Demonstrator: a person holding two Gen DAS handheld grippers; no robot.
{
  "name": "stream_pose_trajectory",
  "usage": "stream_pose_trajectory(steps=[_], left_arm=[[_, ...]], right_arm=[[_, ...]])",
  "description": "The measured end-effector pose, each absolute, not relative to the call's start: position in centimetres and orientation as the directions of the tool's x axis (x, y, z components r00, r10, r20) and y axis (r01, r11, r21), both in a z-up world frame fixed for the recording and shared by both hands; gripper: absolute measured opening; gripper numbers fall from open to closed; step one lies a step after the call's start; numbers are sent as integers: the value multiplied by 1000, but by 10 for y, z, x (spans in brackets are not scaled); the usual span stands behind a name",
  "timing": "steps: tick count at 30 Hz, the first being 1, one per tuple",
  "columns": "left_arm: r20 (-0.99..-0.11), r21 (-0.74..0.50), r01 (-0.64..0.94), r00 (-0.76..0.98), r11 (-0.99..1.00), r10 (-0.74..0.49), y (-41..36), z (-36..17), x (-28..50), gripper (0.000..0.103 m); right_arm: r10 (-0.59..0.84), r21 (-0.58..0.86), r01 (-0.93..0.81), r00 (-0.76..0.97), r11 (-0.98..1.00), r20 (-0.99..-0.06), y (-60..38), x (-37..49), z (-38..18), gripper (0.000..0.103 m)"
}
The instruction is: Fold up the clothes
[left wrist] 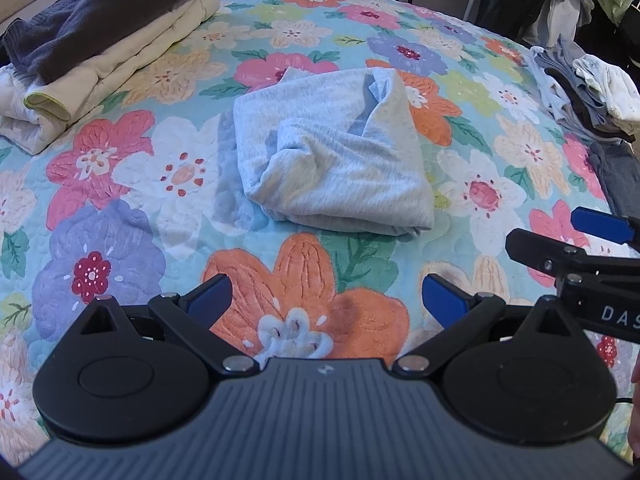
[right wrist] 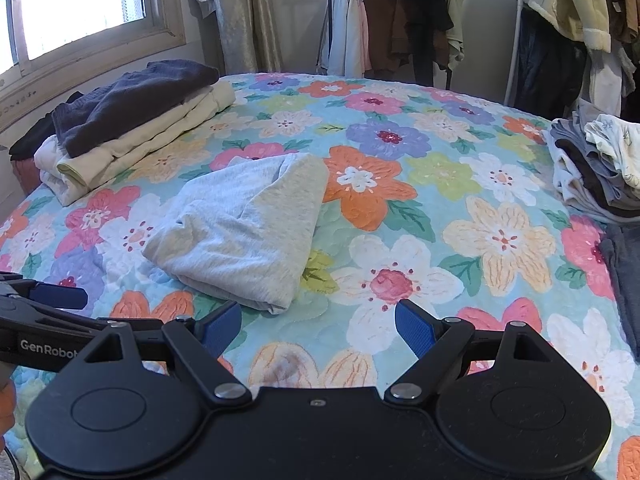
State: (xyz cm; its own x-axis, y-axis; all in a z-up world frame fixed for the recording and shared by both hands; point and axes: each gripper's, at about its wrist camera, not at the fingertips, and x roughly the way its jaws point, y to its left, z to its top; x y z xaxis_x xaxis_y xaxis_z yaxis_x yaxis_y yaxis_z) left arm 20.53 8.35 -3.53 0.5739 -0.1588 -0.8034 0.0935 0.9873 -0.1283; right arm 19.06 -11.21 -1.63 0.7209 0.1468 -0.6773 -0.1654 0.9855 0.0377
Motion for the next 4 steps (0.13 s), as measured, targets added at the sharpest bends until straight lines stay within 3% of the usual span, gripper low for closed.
stream_pose_trajectory(steps=[4], left_arm=[[-805, -120, 100, 572, 988, -156, 82, -35, 205, 103]], right_arm=[[144, 36, -164, 723, 986, -676, -111, 190, -16, 87]])
